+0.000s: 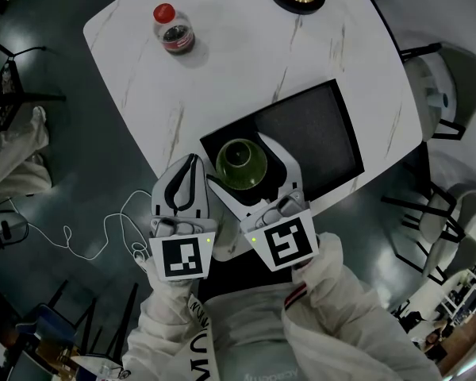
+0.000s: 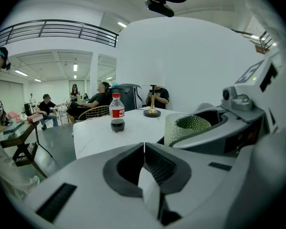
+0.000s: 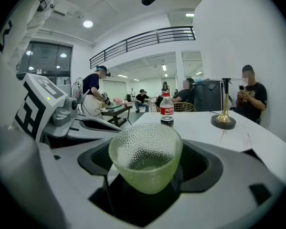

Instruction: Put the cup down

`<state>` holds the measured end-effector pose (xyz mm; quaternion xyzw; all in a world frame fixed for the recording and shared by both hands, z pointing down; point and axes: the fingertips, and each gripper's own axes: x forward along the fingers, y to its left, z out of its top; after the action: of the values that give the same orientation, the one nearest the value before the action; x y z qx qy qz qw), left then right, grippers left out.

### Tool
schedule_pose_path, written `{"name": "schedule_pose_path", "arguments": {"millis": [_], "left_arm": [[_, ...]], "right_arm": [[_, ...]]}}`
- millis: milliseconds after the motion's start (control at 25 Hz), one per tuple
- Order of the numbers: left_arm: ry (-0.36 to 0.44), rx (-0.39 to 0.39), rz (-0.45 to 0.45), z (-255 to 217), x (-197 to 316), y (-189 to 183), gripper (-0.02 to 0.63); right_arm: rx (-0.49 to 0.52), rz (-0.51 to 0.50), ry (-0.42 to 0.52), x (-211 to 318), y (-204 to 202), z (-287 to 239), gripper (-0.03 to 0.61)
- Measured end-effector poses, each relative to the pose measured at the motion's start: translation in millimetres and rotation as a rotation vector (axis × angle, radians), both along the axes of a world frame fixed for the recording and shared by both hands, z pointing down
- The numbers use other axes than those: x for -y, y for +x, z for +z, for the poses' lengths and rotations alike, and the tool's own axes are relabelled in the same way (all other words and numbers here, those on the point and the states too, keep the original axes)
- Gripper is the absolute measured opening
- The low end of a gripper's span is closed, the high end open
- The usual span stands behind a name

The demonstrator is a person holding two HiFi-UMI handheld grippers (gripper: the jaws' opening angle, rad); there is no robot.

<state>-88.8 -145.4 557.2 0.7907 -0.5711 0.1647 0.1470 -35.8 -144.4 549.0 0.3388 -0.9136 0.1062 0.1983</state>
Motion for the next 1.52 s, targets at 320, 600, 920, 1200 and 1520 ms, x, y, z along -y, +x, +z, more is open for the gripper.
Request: {"name": "schedule_pose_path", "arguments": {"millis": [320, 600, 920, 1200, 1520], "left_arm": [[-0.006, -0.001, -0.008, 1, -5, -1, 0.015], [-0.002, 0.002, -0.002, -1, -10, 0, 0.015], [0.007, 0.001, -0.009, -7, -14, -3, 0.015], [0.023, -0.001, -0.014, -19, -13, -3, 0.015], [0.06, 0.011, -0.003, -48, -8, -3, 0.015]], "right_arm": [[0.001, 0.005, 0.0, -2, 2, -1, 0.401], [0.02, 0.001, -0.009, -8, 4, 0, 0.445], [0.05, 0.005, -0.001, -16, 12, -13, 0.466], [0.011, -0.005, -0.01, -22, 21, -26, 0.466], [0.107, 0.044, -0.046, -17, 27, -54, 0.465]]}}
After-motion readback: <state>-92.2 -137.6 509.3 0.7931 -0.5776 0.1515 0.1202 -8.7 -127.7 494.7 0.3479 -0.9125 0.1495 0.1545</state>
